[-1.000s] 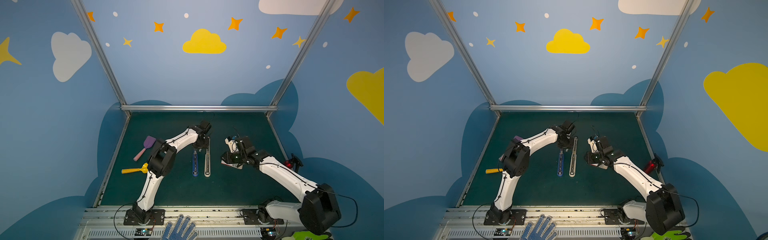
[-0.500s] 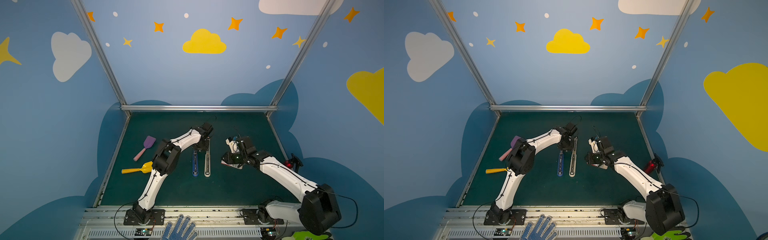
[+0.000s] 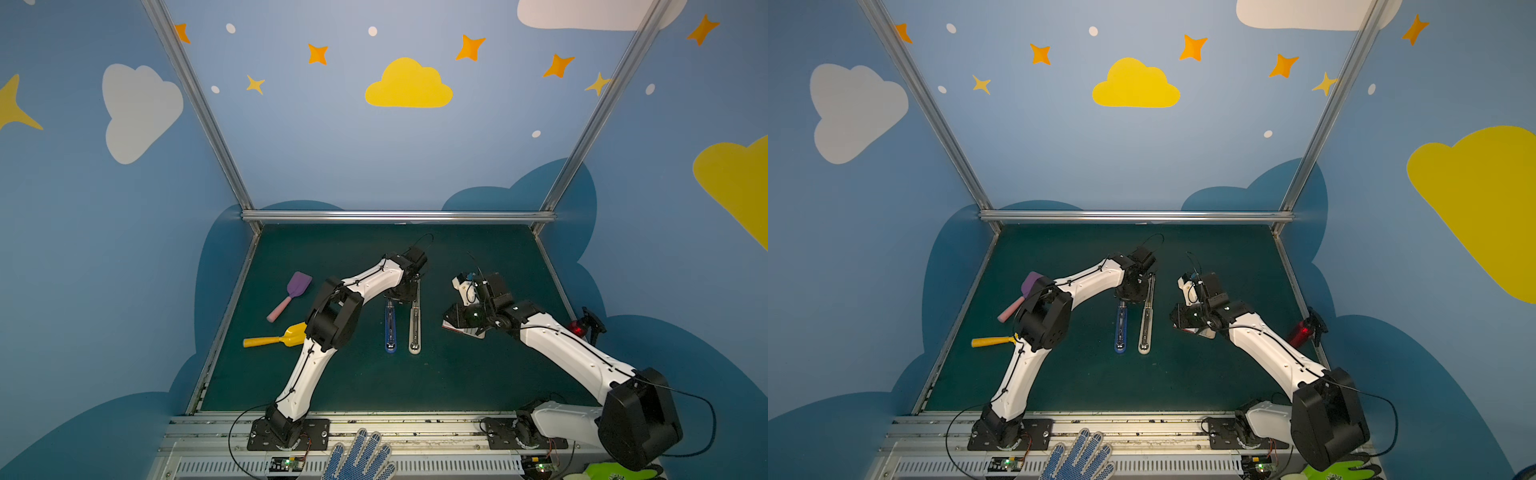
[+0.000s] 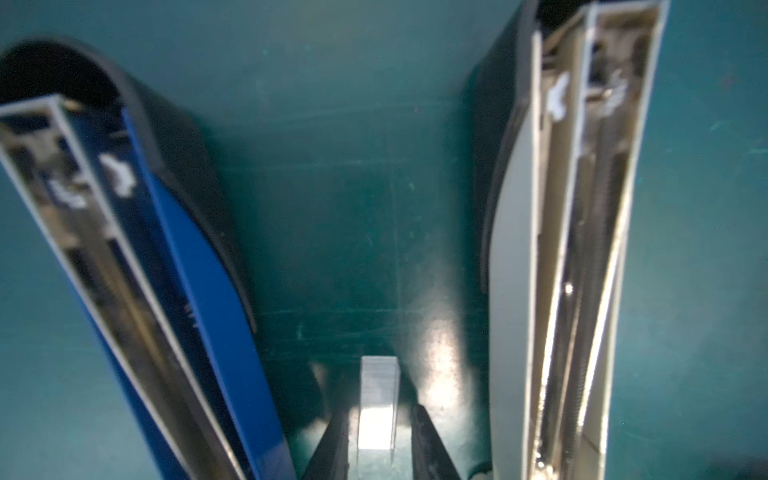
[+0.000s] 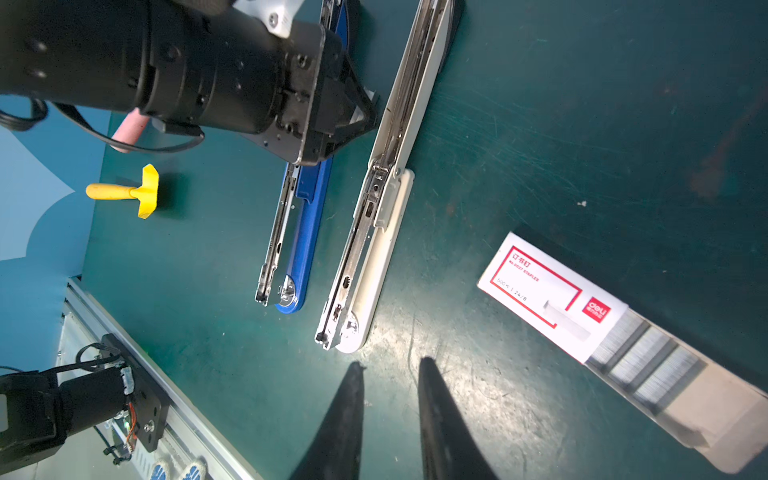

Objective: Load the staples into the stapler

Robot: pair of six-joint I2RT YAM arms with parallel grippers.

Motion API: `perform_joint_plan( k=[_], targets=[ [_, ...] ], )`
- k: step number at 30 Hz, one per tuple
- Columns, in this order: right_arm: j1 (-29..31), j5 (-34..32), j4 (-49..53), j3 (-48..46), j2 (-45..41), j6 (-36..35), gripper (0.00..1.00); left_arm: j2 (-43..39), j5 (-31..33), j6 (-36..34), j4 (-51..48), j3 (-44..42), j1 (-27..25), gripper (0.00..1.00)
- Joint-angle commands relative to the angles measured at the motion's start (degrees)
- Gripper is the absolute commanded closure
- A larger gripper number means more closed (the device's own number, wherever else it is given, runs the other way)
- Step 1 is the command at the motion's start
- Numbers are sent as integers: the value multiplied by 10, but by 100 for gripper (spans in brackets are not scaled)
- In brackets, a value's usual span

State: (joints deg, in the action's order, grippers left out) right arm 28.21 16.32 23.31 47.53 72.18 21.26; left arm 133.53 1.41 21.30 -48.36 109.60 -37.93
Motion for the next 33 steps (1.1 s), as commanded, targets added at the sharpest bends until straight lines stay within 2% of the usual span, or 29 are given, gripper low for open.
perform_joint_plan(
  k=[1, 2, 4, 12, 19, 23, 28, 33],
  targets=[
    [-2, 8, -6, -6, 0, 6, 75, 10, 15, -6, -32, -3, -6, 75],
    [-2, 8, -7, -7, 1, 7, 75, 10, 16, -6, -33, -3, -6, 76],
    [-2, 8, -8, -7, 3, 8, 75, 12, 12, -8, -36, -2, -7, 88],
    [-3, 2, 1, -5, -2, 7, 76, -13, 5, -12, -24, -22, -8, 93],
    [-14, 15, 23, 22, -27, 5, 75, -89, -14, -18, -12, -51, -8, 93],
    [-39, 46, 13, 35, -50, 11, 74, -168, -59, -22, 26, -96, -6, 92],
    [-72, 102, -70, 18, -88, 46, 70, -261, -130, -19, 79, -155, 1, 92],
    [-98, 166, -201, -17, -125, 108, 68, -352, -257, 4, 180, -238, 14, 91]
  ],
)
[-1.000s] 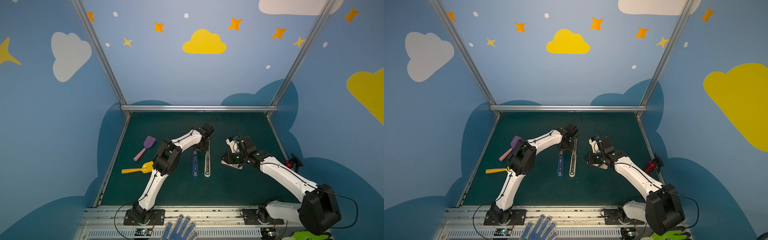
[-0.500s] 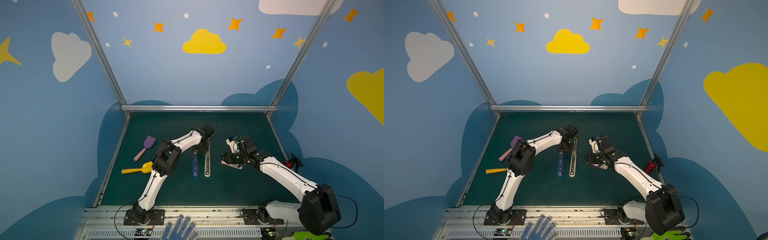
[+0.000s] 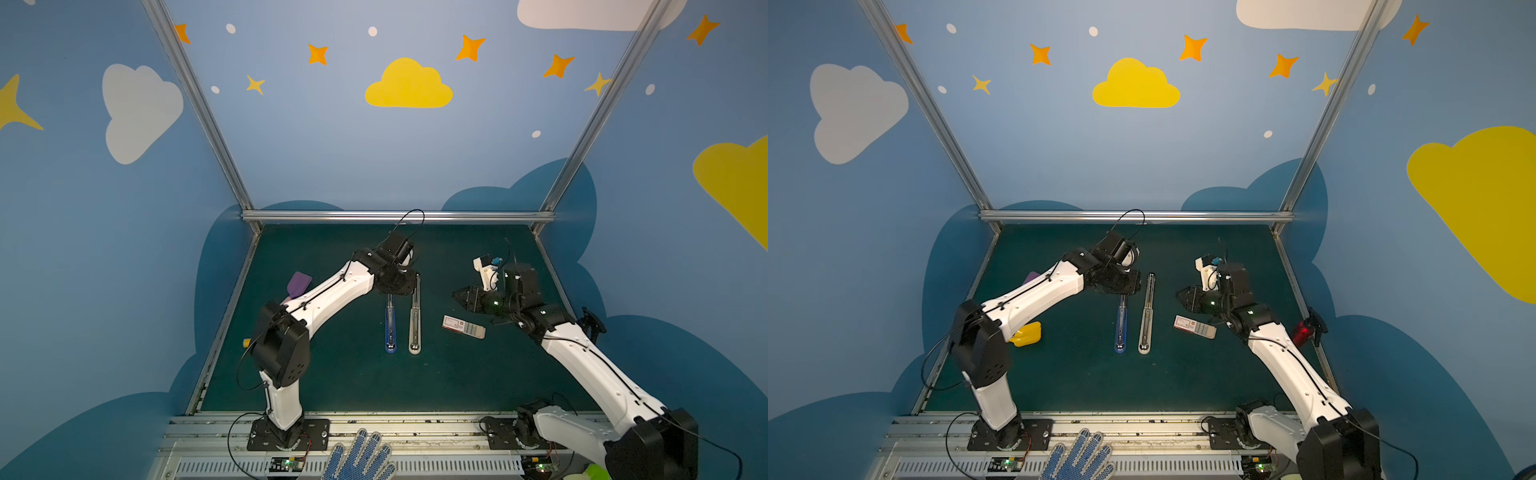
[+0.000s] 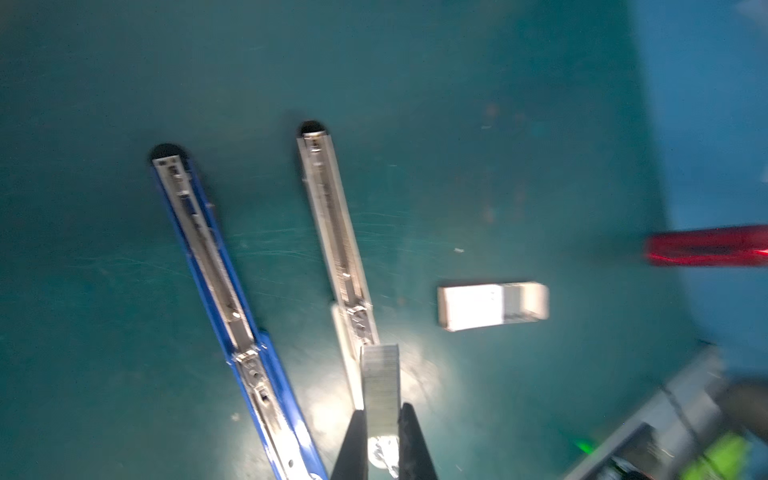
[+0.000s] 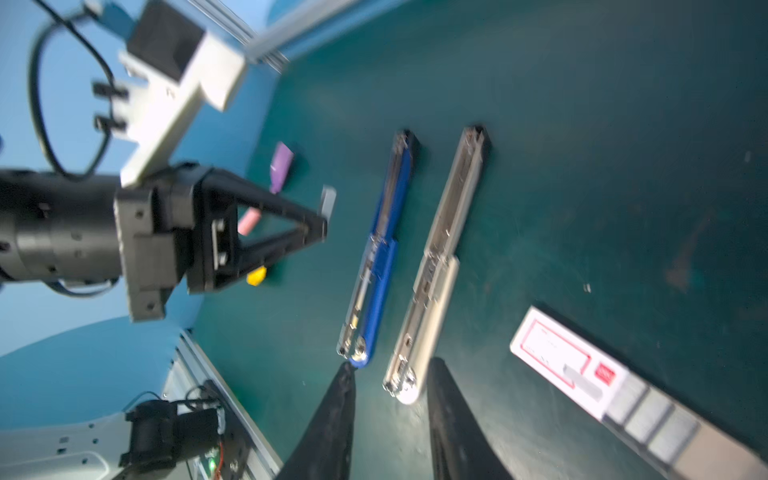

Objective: Load the staples into the stapler

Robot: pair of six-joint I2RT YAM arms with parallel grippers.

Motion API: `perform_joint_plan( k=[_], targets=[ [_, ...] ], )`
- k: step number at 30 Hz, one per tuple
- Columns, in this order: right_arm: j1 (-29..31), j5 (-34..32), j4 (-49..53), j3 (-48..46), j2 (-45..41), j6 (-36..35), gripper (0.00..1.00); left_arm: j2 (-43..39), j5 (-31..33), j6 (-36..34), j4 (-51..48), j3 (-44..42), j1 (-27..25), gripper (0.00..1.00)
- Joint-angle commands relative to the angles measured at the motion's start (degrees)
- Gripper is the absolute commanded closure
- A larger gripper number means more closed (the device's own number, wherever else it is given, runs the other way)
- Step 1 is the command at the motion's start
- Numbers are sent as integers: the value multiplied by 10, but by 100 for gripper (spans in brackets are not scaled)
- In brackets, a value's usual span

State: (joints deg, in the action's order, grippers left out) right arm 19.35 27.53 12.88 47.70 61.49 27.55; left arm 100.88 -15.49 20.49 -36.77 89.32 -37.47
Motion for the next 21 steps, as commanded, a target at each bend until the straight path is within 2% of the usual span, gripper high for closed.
perform_joint_plan(
  k=[1, 10, 16, 21],
  targets=[
    [-15, 70, -124, -25, -23, 58, 67, -46, -112, 19, 90, -54, 12, 91],
    [-31, 214, -286, -26, -6, 171, 57, -178, -256, 82, 288, -179, 15, 89],
    [-28, 277, -392, -34, 18, 235, 50, -236, -306, 142, 433, -255, 14, 88],
    [-15, 313, -469, -35, 30, 279, 46, -261, -310, 167, 484, -278, 13, 87]
  ],
)
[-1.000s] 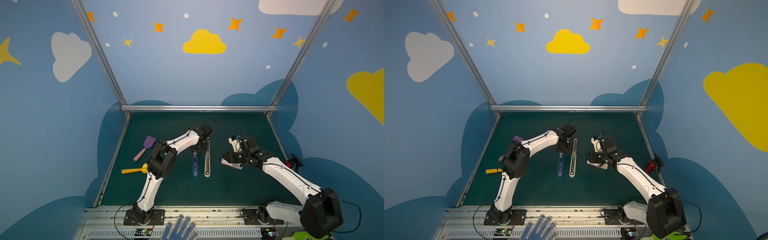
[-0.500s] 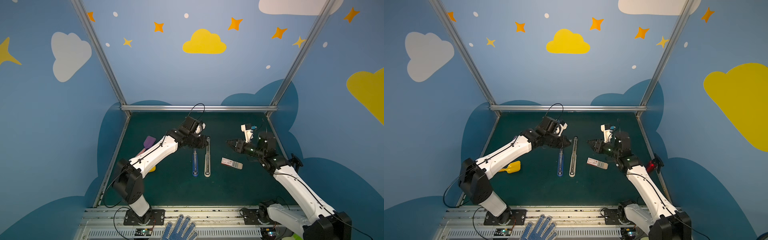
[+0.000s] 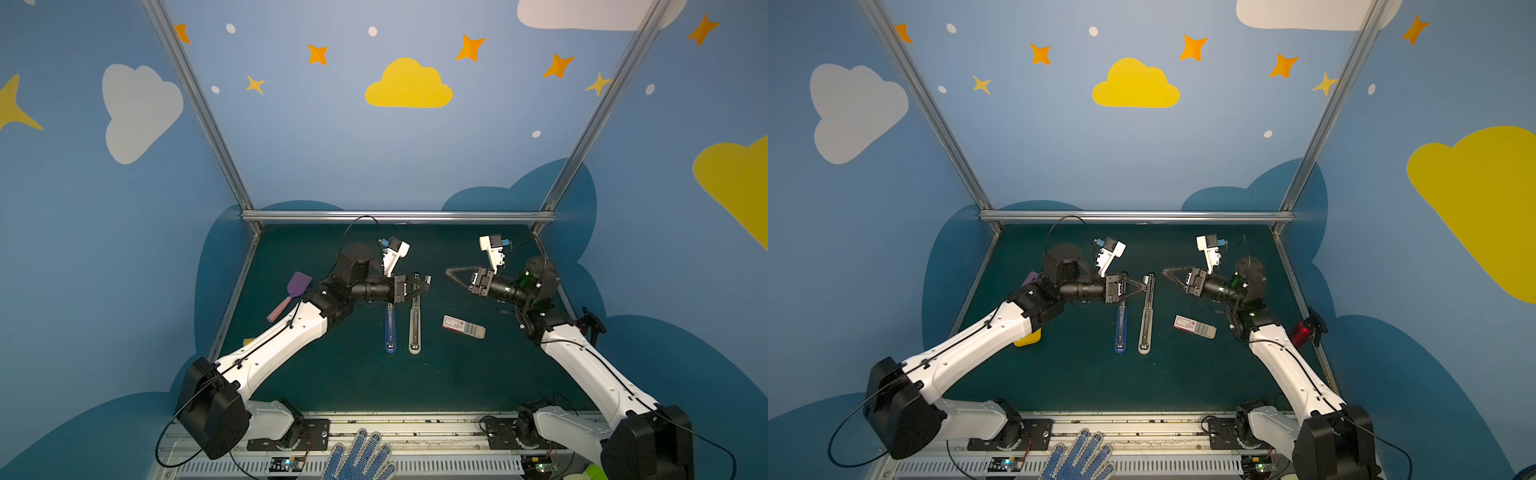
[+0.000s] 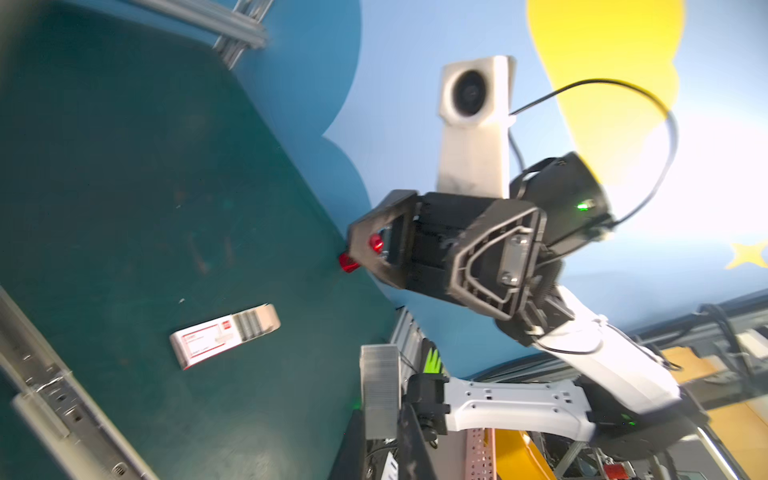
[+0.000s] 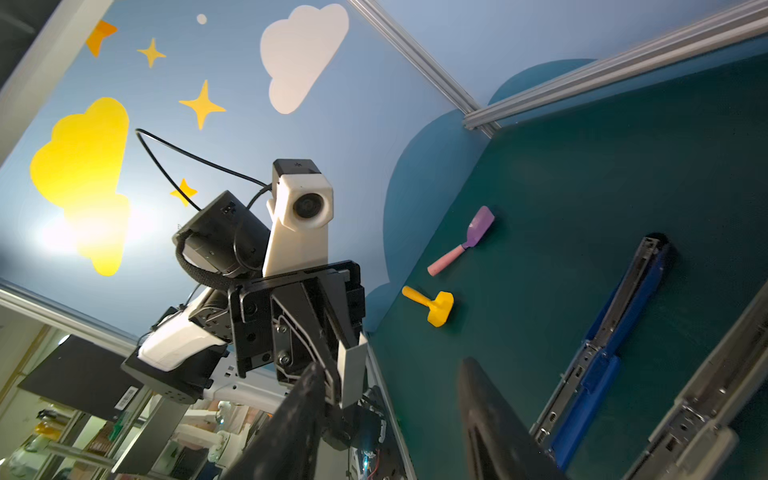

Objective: Load the staples into the stapler

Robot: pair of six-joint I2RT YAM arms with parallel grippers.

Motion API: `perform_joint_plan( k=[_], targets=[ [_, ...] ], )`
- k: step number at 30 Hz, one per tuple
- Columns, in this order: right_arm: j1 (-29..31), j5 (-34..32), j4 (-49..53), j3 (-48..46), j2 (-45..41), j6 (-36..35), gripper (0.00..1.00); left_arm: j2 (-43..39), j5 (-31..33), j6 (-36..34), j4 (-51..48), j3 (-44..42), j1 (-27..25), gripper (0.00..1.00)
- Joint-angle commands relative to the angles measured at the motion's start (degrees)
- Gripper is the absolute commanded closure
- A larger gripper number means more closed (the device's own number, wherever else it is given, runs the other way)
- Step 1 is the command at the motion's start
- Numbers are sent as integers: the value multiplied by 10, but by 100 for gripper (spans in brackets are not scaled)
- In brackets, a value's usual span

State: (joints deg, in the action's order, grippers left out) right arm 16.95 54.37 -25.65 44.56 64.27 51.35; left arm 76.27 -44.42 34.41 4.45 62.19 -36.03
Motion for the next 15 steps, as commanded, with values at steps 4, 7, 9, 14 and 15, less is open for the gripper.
perform_joint_plan(
  k=[4, 7, 9, 14, 15],
  targets=[
    [28, 50, -91, 6, 5, 41, 47, -24, -10, 40, 86, -13, -6, 86],
    [40, 51, -84, 13, 8, 33, 47, -27, -9, 43, 90, -15, -10, 86],
    [50, 50, -89, 17, 12, 34, 47, -28, -12, 45, 96, -17, -14, 86],
    [57, 50, -161, 19, 24, 74, 50, -27, -17, 50, 109, -21, -20, 86],
    [57, 48, -170, 20, 24, 81, 50, -28, -18, 50, 110, -21, -21, 86]
  ],
)
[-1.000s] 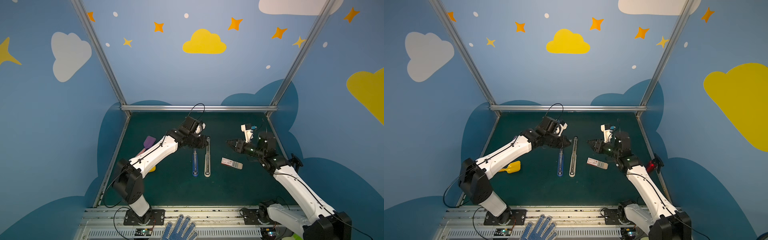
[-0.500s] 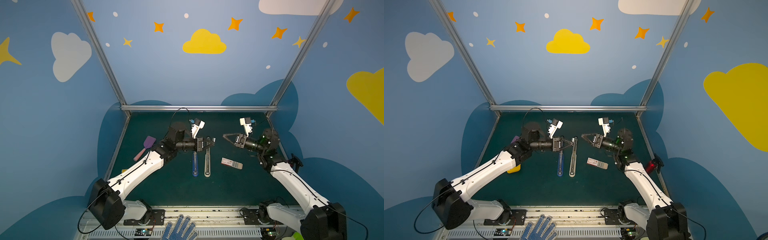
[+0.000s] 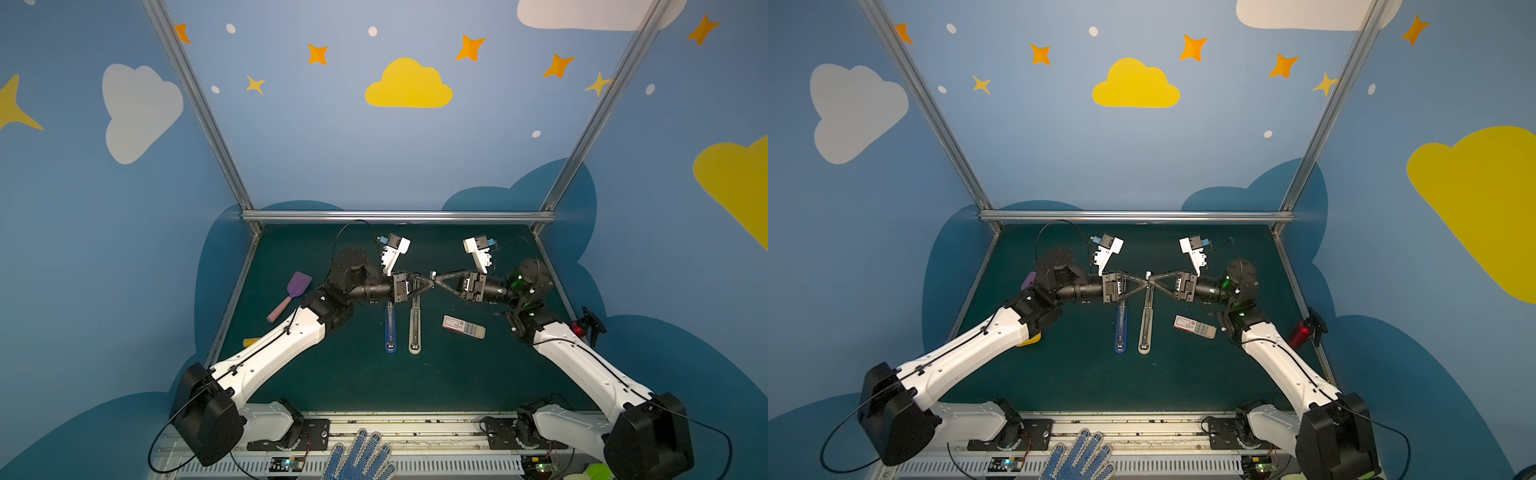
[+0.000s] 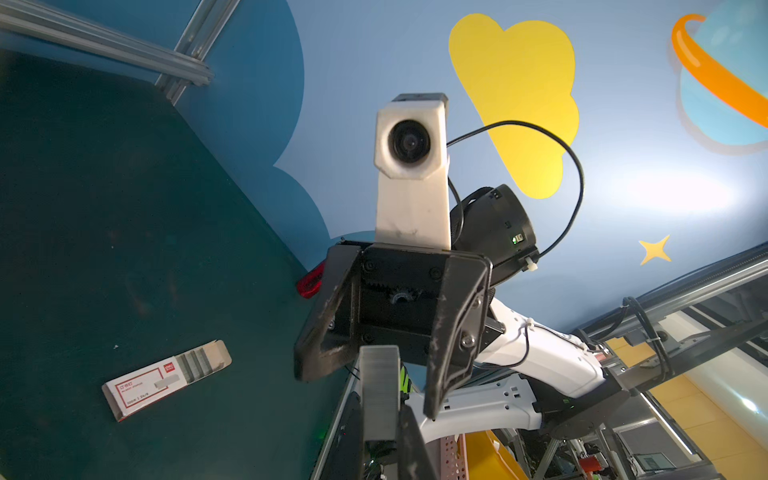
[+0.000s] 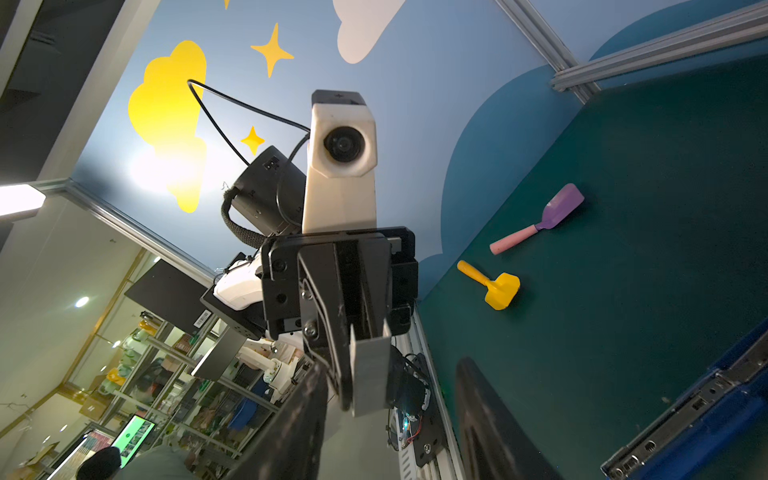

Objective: Load the staples into the stapler

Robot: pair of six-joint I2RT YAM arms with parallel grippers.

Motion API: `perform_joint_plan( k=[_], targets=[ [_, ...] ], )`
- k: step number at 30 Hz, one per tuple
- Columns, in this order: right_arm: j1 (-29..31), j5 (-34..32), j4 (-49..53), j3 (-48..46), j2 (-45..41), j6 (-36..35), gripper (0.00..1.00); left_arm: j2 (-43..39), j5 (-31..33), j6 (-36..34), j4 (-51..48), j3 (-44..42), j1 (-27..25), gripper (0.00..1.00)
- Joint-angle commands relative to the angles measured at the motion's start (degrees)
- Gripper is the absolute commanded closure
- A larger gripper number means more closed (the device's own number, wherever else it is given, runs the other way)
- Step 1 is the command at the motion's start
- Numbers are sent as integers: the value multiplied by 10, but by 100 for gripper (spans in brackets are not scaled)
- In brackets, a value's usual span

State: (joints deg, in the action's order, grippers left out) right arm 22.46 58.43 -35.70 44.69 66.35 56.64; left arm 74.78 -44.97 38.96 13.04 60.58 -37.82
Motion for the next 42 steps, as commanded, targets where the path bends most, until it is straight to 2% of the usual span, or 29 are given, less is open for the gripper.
perform_joint_plan(
  k=[1, 13, 19, 25, 32, 38, 42],
  targets=[
    [2, 7, -75, 22, 4, 32, 50, -13, -14, 6, 26, -5, -4, 86],
    [5, 23, -112, 27, 11, 62, 58, -21, -11, 11, 35, -9, -7, 86],
    [6, 32, -116, 25, 16, 66, 56, -21, -13, 15, 43, -8, -8, 86],
    [9, 41, -147, 26, 18, 83, 62, -17, -18, 20, 50, -6, -8, 86],
    [12, 50, -175, 29, 27, 103, 62, -12, -26, 27, 65, -8, -9, 86],
    [12, 46, -178, 31, 28, 102, 67, -8, -35, 29, 68, -5, -10, 86],
    [13, 42, -180, 33, 28, 102, 75, -5, -40, 30, 72, -5, -10, 86]
  ],
)
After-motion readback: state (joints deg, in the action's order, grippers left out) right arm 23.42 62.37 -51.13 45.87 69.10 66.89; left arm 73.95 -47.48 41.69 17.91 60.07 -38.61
